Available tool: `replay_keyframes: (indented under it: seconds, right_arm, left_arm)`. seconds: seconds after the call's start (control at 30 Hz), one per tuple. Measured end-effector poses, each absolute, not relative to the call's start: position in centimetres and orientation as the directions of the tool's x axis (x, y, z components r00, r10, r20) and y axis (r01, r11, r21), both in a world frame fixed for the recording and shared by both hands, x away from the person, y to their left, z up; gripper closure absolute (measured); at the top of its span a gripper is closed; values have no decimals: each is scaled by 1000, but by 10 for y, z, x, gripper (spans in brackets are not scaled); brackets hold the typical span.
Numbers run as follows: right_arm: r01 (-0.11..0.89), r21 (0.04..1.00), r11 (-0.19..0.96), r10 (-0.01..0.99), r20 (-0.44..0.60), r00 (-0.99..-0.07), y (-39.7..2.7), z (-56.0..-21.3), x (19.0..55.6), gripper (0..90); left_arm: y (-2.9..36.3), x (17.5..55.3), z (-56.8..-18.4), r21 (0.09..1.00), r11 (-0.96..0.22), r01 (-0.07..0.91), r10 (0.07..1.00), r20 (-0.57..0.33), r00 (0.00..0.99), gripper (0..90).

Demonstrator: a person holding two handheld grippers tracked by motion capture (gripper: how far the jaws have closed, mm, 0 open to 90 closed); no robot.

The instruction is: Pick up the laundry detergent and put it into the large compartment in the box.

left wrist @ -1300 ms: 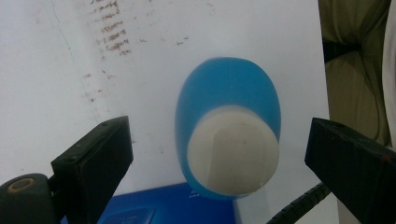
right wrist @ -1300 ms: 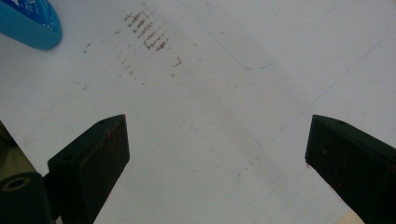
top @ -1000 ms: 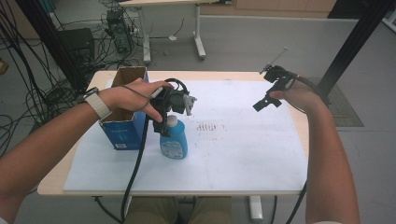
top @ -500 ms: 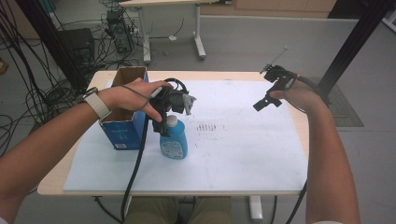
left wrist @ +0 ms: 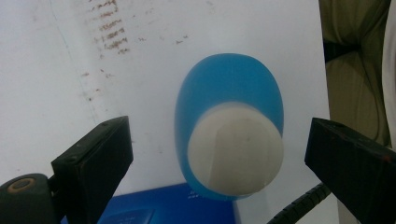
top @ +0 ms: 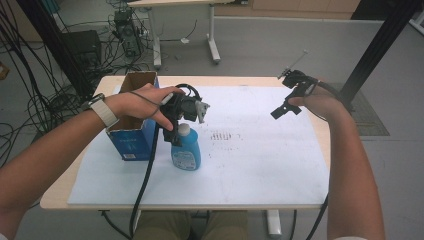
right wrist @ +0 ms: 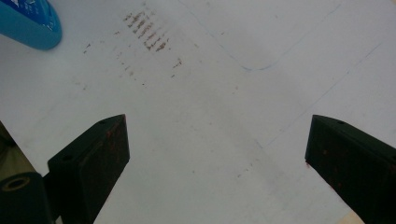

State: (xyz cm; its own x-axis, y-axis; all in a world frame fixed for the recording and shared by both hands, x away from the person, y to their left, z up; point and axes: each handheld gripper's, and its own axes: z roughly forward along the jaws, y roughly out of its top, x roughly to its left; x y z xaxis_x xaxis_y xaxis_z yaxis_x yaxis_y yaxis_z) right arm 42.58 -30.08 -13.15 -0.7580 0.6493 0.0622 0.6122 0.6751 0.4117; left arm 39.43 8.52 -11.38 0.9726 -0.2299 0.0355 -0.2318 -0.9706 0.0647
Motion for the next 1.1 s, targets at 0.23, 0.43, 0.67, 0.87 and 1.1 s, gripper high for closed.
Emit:
replay_keyframes:
  seconds: [0.23,0.43,0.67,0.87,1.1]
  right_arm:
    - [612,411,676,650,61,-758,-302,-131,426,63]
    - [614,411,674,651,61,-756,-302,-131,426,63]
    - [612,410,676,649,63,-758,-301,-131,427,63]
    - [612,410,676,649,62,-758,-301,-131,426,63]
    - [616,410,673,652,64,-755,-302,-131,426,63]
  left_arm:
    - [86,395,-114,67,-971,-228,-226,36,973,81]
    - [86,395,-114,70,-972,-224,-222,38,974,80]
    - [87,395,-114,70,-971,-228,-225,42,973,80]
    - [87,395,-114,71,-972,-226,-223,41,974,80]
    - [86,395,-114,71,-972,-226,-223,40,974,80]
